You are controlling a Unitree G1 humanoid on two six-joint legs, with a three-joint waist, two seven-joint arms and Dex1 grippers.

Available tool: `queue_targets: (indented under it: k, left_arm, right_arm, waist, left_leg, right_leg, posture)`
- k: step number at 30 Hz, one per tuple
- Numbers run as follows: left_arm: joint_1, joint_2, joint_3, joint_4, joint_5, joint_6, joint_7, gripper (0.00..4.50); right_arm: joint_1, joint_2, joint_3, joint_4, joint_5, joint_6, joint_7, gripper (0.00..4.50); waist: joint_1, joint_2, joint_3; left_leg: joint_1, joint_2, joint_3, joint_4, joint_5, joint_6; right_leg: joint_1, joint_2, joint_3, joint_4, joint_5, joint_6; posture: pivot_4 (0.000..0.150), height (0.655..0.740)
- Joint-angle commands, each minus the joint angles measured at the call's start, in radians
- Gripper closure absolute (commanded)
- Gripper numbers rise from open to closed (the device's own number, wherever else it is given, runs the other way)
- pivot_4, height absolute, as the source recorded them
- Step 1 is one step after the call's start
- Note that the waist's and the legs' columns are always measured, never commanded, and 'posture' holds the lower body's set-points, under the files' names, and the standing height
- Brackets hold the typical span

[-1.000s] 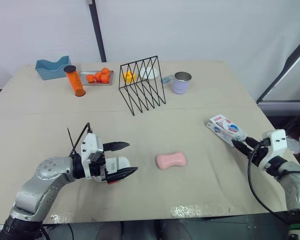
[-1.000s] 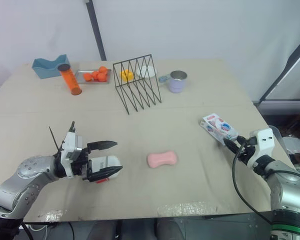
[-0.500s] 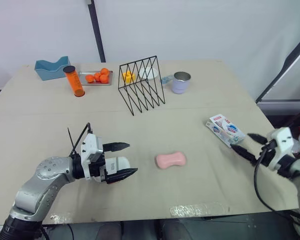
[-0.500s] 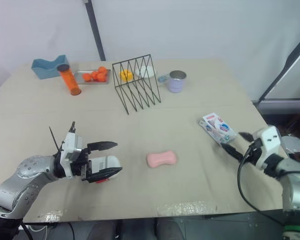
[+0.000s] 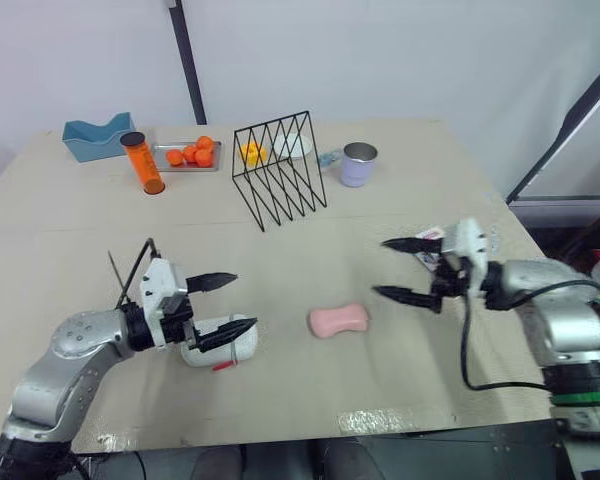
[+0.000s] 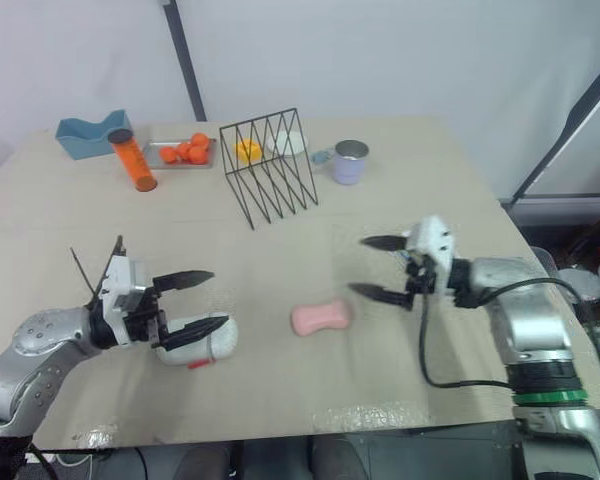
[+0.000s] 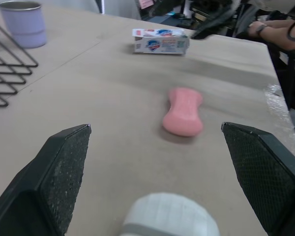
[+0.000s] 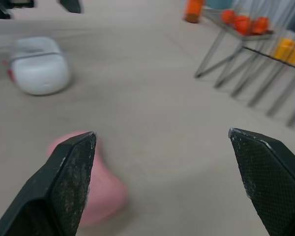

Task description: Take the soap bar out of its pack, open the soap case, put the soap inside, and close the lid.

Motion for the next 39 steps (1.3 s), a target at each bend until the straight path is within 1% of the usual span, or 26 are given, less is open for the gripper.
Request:
queue_targets:
  k: [1,4,7,13,15,22,26,39]
  left_arm:
    - [0.038,0.066,0.093,-0.045,-0.041,0.009,-0.039,0.00]
    - [0.050,0.145,0.145,0.009,-0.035,-0.007,-0.116,0.00]
    - [0.034,0.212,0.164,0.078,-0.024,-0.017,-0.190,0.00]
    - [0.031,0.323,0.133,0.185,0.039,-0.079,-0.358,0.00]
    - [0.028,0.342,0.119,0.207,0.062,-0.104,-0.392,0.00]
    - [0.002,0.344,0.056,0.258,0.133,-0.171,-0.447,0.00]
    - [-0.005,0.328,0.019,0.268,0.173,-0.209,-0.451,0.00]
    - [-0.033,0.223,-0.064,0.351,0.292,-0.364,-0.371,0.00]
  right_arm:
    - [-0.039,0.018,0.056,-0.058,0.020,0.019,0.063,0.06]
    - [-0.052,0.037,0.099,-0.068,0.022,0.030,0.101,0.06]
    - [-0.060,0.056,0.125,-0.063,0.010,0.019,0.120,0.06]
    - [-0.062,0.088,0.151,-0.061,-0.010,0.006,0.116,0.06]
    - [-0.059,0.095,0.158,-0.065,-0.020,0.000,0.110,0.06]
    - [-0.061,0.114,0.163,-0.080,-0.032,0.003,0.075,0.06]
    - [-0.056,0.109,0.166,-0.083,-0.041,-0.009,0.073,0.06]
    - [-0.020,0.085,0.155,-0.106,-0.048,-0.018,0.061,0.06]
  waist:
    - [0.000,0.000,0.000]
    - [0.001,-0.001,0.000]
    - [0.001,-0.001,0.000]
    - [0.001,-0.002,0.001]
    - [0.001,-0.002,0.001]
    - [0.001,-0.002,0.001]
    - [0.001,-0.002,0.001]
    - [0.001,-0.003,0.002]
  left_leg:
    - [0.000,0.000,0.000,0.000,0.000,0.000]
    - [0.000,0.000,0.000,0.000,0.000,0.000]
    - [0.000,0.000,-0.001,0.000,0.000,0.000]
    - [0.000,0.001,0.000,-0.001,-0.001,-0.002]
    - [0.000,0.001,0.000,-0.001,-0.001,-0.003]
    - [0.000,0.002,0.001,-0.001,-0.001,-0.003]
    - [0.000,0.002,0.002,-0.001,-0.002,-0.003]
    - [-0.001,0.002,0.002,0.000,-0.002,-0.003]
  right_leg:
    - [0.000,0.000,0.000,0.000,0.000,0.000]
    - [0.000,0.000,-0.001,0.000,0.000,0.000]
    - [0.000,0.000,-0.001,0.000,0.000,0.000]
    - [-0.001,0.000,-0.001,0.000,-0.001,-0.001]
    - [-0.002,0.001,-0.001,0.000,-0.001,-0.001]
    - [-0.002,0.001,0.000,0.000,-0.001,-0.001]
    - [-0.002,0.001,0.000,0.000,-0.001,-0.001]
    - [-0.002,0.002,0.000,0.000,-0.001,-0.002]
  posture:
    - [0.150,0.7400]
    - [0.150,0.7400]
    - [0.150,0.7400]
    - [0.150,0.7400]
    - [0.150,0.7400]
    - [0.150,0.7400]
    - [0.150,0.7400]
    - [0.150,0.7400]
